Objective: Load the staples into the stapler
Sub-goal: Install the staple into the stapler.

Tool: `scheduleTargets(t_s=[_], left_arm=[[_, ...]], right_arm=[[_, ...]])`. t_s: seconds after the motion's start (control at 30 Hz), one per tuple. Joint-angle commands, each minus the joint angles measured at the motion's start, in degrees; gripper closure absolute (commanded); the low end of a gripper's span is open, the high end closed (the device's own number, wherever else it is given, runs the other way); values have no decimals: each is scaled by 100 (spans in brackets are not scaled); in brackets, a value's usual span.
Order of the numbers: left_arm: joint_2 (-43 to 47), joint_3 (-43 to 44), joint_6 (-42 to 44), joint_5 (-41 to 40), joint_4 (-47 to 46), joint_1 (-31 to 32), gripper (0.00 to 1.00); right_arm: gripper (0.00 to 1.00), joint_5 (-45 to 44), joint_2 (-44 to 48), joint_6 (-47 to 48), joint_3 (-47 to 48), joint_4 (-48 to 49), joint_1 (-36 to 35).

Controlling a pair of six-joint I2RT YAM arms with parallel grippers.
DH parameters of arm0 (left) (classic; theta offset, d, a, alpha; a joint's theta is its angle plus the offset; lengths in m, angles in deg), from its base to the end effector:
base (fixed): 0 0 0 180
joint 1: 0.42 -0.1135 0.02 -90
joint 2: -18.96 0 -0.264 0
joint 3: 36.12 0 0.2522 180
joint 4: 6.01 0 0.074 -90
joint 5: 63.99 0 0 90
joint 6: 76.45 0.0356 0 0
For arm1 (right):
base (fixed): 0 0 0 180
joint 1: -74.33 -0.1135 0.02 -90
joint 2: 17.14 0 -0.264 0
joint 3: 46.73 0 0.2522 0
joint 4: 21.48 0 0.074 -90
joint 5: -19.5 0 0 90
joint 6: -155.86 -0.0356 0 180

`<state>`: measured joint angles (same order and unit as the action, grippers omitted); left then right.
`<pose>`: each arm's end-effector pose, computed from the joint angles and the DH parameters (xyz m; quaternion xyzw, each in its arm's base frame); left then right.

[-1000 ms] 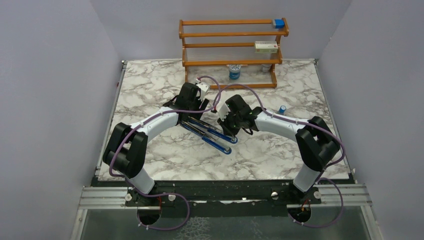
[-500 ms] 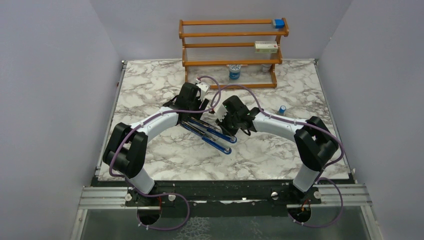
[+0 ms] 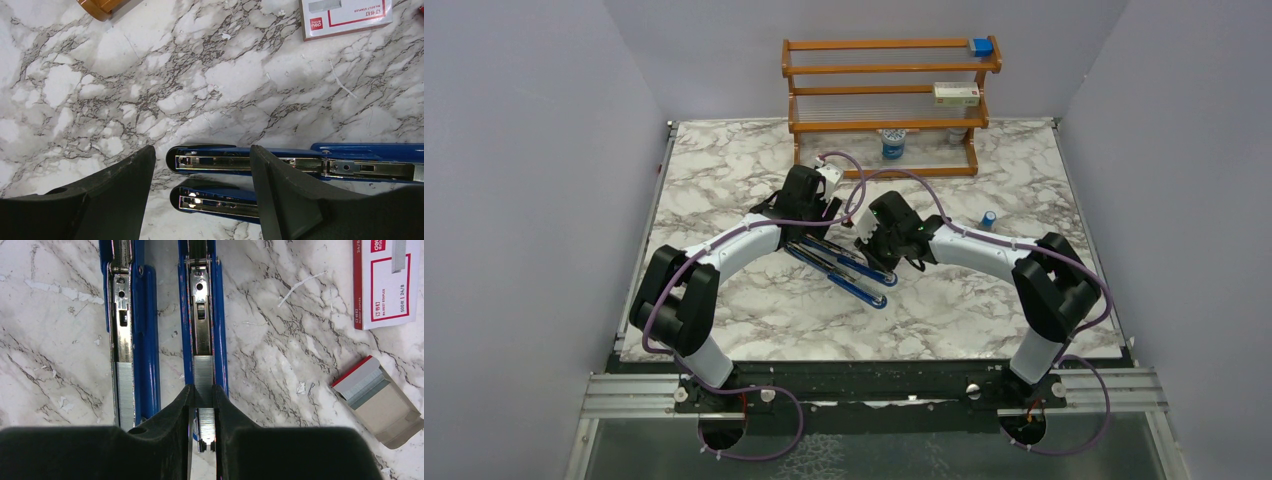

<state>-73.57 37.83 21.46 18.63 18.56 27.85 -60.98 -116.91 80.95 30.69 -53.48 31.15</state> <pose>0.3108 -0.1620 0.2221 0.2600 0.8784 -0.0120 0.4009 0.2597 0.2518 0.1891 -0.4841 0.8163 0.1507 0.2768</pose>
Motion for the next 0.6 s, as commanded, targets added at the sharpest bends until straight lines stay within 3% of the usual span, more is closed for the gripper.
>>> scheduleTargets(t_s=[0.0,0.57], left_arm=[[15,-72,40,-137,-63,47,27],[14,-75,37,-141,-69,47,27]], right_arm=[[79,21,-57,-1,-112,16,-50],[70,173,176,-83,-237,255,-50]])
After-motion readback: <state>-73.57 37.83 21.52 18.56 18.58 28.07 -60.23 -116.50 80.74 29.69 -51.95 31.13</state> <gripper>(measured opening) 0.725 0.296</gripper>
